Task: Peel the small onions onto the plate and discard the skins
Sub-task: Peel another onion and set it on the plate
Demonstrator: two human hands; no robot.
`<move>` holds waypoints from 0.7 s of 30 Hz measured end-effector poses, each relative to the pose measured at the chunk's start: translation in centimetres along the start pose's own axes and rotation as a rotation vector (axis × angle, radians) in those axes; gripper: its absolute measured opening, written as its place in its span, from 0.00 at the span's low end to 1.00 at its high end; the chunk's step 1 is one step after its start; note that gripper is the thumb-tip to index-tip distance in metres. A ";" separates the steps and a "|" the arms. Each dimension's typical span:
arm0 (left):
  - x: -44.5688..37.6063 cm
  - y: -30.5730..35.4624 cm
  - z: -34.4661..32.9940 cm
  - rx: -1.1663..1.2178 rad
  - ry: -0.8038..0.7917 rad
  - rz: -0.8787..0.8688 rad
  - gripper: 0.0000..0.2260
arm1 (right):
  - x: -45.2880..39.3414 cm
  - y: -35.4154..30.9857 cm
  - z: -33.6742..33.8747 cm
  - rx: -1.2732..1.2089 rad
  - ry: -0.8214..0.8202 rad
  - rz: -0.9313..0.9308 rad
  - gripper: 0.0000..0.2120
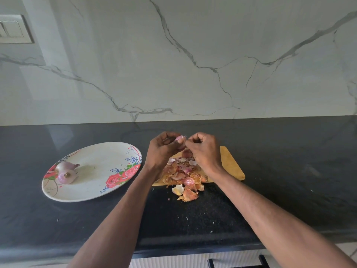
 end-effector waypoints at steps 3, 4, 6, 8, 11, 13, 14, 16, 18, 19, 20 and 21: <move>0.1 -0.2 -0.2 0.064 -0.008 0.048 0.12 | -0.1 0.3 -0.1 -0.014 -0.011 -0.029 0.09; 0.1 -0.2 -0.3 0.075 -0.012 0.065 0.14 | -0.1 0.2 -0.1 -0.009 -0.019 -0.028 0.09; 0.1 -0.1 -0.2 0.032 -0.014 0.077 0.16 | -0.1 0.0 -0.2 0.022 -0.038 -0.007 0.08; 0.1 0.0 0.1 -0.077 -0.008 0.079 0.14 | 0.0 -0.2 -0.3 0.043 -0.046 0.001 0.08; 0.0 -0.3 0.0 -0.026 -0.028 0.121 0.11 | -0.3 0.0 -0.1 0.079 -0.034 -0.014 0.08; -0.1 -0.6 0.1 0.069 -0.031 0.154 0.09 | -0.4 0.4 -0.1 0.078 -0.040 -0.039 0.07; -0.2 -0.7 0.3 0.112 -0.012 0.168 0.08 | -0.4 0.5 -0.2 0.061 -0.044 -0.061 0.06; -0.6 -0.9 1.0 0.218 0.037 0.185 0.07 | -0.4 1.0 -0.2 0.042 -0.054 -0.089 0.07; -0.8 -0.9 1.4 0.315 0.072 0.193 0.07 | -0.4 0.7 -0.4 0.074 -0.065 -0.055 0.09; -0.8 -0.8 1.6 0.340 0.082 0.195 0.08 | -0.4 0.7 -0.6 0.095 -0.073 -0.035 0.07; -0.8 -0.8 1.6 0.353 0.088 0.199 0.07 | -0.5 0.8 -0.8 0.107 -0.091 -0.028 0.05; -0.7 -0.8 1.6 0.352 0.091 0.207 0.07 | -0.6 0.8 -1.0 0.104 -0.107 -0.035 0.08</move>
Point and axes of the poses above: each hand's wrist, its own x-axis away from the middle knuckle, its own z-axis out of the back of the hand, y = z × x, the point moved 8 cm from there along -x, towards the middle knuckle, and after that the axes turned 4 degrees about -x, right-handed, at the moved point
